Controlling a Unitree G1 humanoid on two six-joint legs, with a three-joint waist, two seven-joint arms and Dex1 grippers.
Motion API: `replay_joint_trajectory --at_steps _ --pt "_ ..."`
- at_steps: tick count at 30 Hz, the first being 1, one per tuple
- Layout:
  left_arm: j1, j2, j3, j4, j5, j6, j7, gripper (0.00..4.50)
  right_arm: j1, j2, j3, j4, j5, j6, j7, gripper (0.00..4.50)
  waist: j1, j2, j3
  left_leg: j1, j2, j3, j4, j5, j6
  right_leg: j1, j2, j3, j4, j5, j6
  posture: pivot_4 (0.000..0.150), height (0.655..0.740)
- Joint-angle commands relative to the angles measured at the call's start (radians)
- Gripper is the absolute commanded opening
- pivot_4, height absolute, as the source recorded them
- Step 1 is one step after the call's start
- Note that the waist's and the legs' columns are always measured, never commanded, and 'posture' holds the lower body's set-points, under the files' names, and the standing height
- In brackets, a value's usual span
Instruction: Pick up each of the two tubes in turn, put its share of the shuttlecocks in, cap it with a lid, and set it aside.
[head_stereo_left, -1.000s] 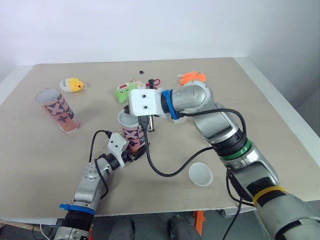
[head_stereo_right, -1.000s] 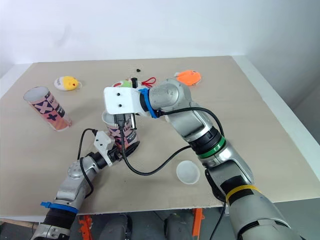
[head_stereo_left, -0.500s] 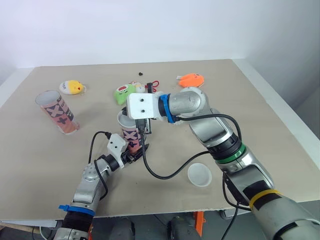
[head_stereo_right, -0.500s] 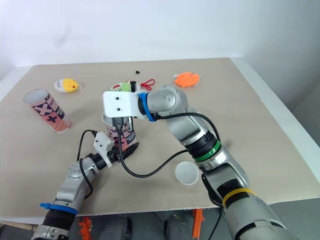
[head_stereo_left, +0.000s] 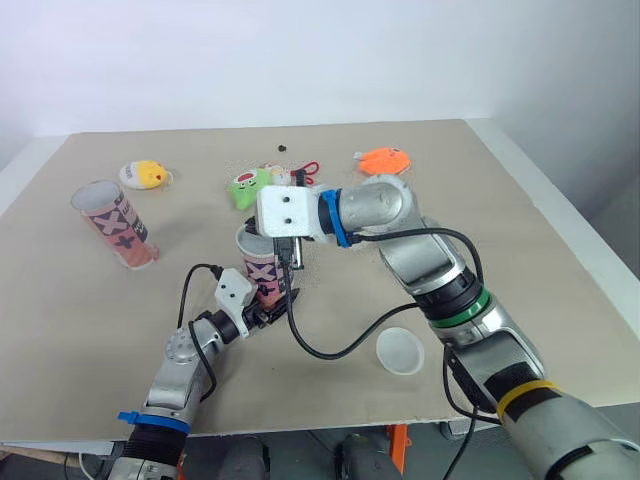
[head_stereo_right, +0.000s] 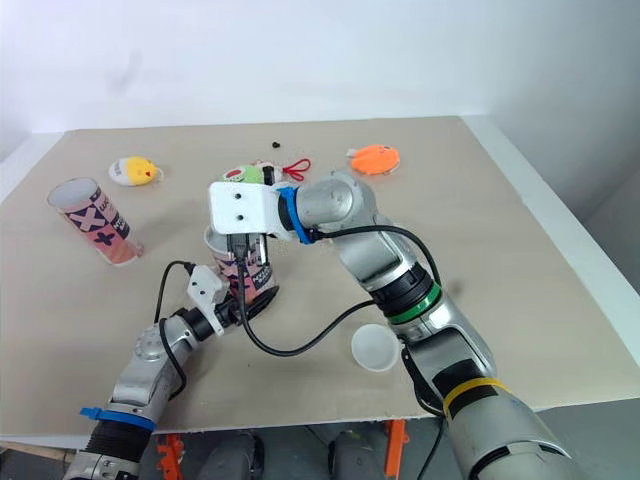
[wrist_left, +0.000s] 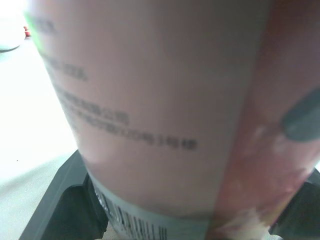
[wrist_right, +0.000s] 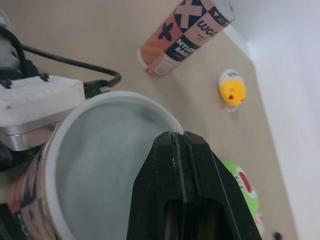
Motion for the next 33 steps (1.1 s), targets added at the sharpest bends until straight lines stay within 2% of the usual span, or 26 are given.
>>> replay_joint_trajectory --at_steps 1,5,9,10,12,14,16,27,33 --pt "0.014 -0.010 -0.045 0.041 0.010 0.041 -0.008 3.32 -0.052 -0.004 -0.018 -0.043 0.069 0.028 0.064 1.37 0.000 0.000 0.000 0.000 0.000 0.000 -0.001 0.000 0.000 0.000 0.000 0.000 -0.001 0.000 0.000 0.150 0.7400" --pt "0.008 -0.011 -0.044 0.046 0.009 0.042 -0.011 3.32 -0.129 -0.024 -0.072 -0.044 0.114 0.054 0.071 3.23 0.002 -0.001 0.001 -0.005 0.000 -0.001 -0.002 0.000 0.000 -0.002 0.000 -0.001 -0.006 0.001 0.001 0.150 0.7400" --pt "0.002 -0.011 -0.045 0.052 0.008 0.041 -0.012 3.32 -0.180 -0.067 -0.098 -0.057 0.165 0.085 0.111 3.23 0.002 -0.001 0.001 -0.012 -0.001 -0.002 -0.002 0.000 0.000 -0.007 -0.001 -0.001 -0.006 0.002 0.000 0.150 0.7400" --pt "0.000 -0.012 -0.045 0.054 0.008 0.040 -0.012 3.32 -0.189 -0.085 -0.095 -0.054 0.167 0.081 0.124 2.56 0.002 -0.001 0.001 -0.012 -0.001 -0.002 -0.002 0.000 0.000 -0.008 -0.001 -0.001 -0.006 0.002 -0.001 0.150 0.7400" --pt "-0.003 -0.012 -0.045 0.056 0.008 0.040 -0.011 3.32 -0.196 -0.121 -0.079 -0.047 0.165 0.073 0.152 1.76 0.003 -0.001 0.001 -0.012 -0.001 -0.002 -0.003 0.000 0.000 -0.008 -0.001 -0.001 -0.006 0.002 -0.001 0.150 0.7400" --pt "-0.004 -0.013 -0.046 0.057 0.009 0.039 -0.011 3.32 -0.192 -0.152 -0.054 -0.039 0.154 0.070 0.179 0.66 0.002 -0.001 0.001 -0.012 -0.001 -0.002 -0.002 0.000 0.000 -0.008 -0.001 -0.001 -0.006 0.002 0.000 0.150 0.7400" --pt "-0.004 -0.013 -0.046 0.059 0.009 0.038 -0.011 3.32 -0.173 -0.178 -0.009 -0.026 0.123 0.052 0.198 0.06 0.002 -0.001 0.001 -0.012 -0.001 -0.002 -0.002 0.000 0.000 -0.008 -0.001 -0.001 -0.006 0.002 0.001 0.150 0.7400" --pt "-0.003 -0.018 -0.050 0.059 0.008 0.036 -0.012 3.32 -0.091 -0.148 0.175 0.009 -0.028 -0.014 0.190 0.06 0.002 0.000 0.000 -0.011 -0.001 -0.001 -0.002 0.000 0.000 -0.007 -0.001 -0.001 -0.006 0.002 0.001 0.150 0.7400" --pt "-0.004 -0.020 -0.051 0.061 0.009 0.032 -0.011 3.32 -0.045 -0.125 0.227 0.006 -0.070 -0.025 0.222 0.06 -0.001 0.001 -0.004 -0.001 -0.001 -0.001 -0.004 0.000 0.000 0.001 -0.001 0.000 -0.006 0.000 0.001 0.150 0.7400"
